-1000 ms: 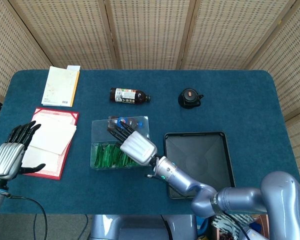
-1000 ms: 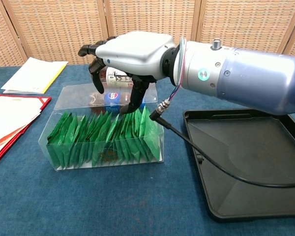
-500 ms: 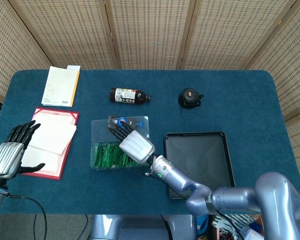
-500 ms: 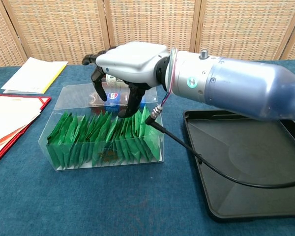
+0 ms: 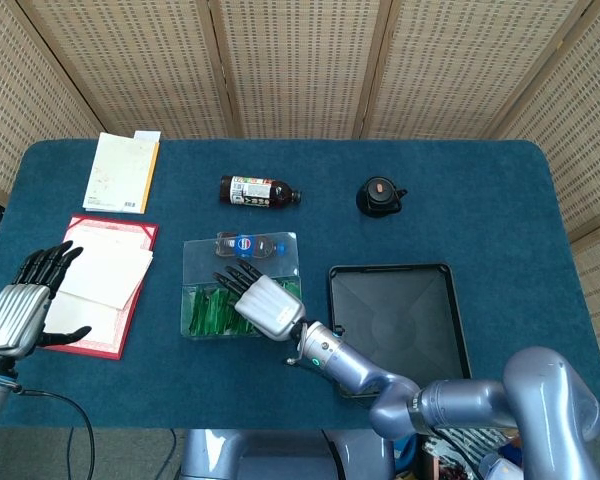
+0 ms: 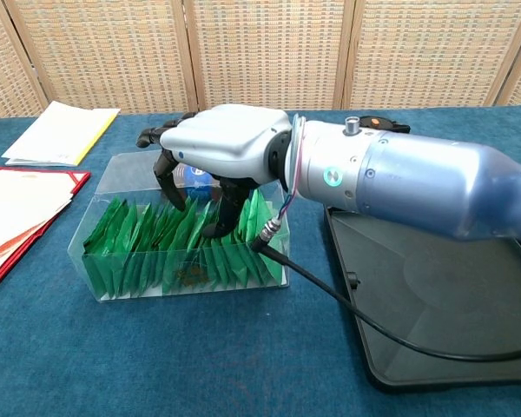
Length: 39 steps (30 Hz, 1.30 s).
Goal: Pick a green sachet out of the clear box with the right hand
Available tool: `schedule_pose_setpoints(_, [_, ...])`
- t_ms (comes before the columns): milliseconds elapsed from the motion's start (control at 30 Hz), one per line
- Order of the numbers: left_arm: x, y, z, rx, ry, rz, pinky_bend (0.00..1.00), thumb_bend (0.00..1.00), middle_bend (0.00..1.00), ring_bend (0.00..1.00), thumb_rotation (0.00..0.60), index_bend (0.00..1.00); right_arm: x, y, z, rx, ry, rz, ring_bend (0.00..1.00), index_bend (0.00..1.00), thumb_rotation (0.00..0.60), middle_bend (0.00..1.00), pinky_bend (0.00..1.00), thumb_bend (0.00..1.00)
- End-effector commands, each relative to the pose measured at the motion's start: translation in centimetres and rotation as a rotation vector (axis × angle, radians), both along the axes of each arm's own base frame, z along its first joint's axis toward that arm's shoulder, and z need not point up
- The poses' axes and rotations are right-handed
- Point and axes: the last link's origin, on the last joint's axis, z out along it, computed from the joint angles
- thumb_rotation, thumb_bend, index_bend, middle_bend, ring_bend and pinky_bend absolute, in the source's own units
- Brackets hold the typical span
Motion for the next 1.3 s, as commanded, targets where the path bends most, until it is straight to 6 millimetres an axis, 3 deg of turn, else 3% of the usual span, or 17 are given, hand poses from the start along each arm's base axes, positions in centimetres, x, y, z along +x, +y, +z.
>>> schedule_pose_setpoints(33, [0.00, 0.02, -0.03, -0.001, 0.001, 0.000, 0.00, 0.05, 0.00, 0.00, 0.600, 0.00, -0.24, -0.01, -0.12, 0.003, -0.001, -0.005, 0.00, 0.53, 0.600, 0.11, 0.07, 0.40])
schedule_pose_setpoints(1300, [0.06, 0.01, -0.17, -0.005, 0.006, -0.001, 0.00, 0.05, 0.00, 0.00, 0.600, 0.00, -1.21, 0.06, -0.03, 0.015, 0.024, -0.002, 0.00, 0.54, 0.600, 0.11, 0.07, 0.43])
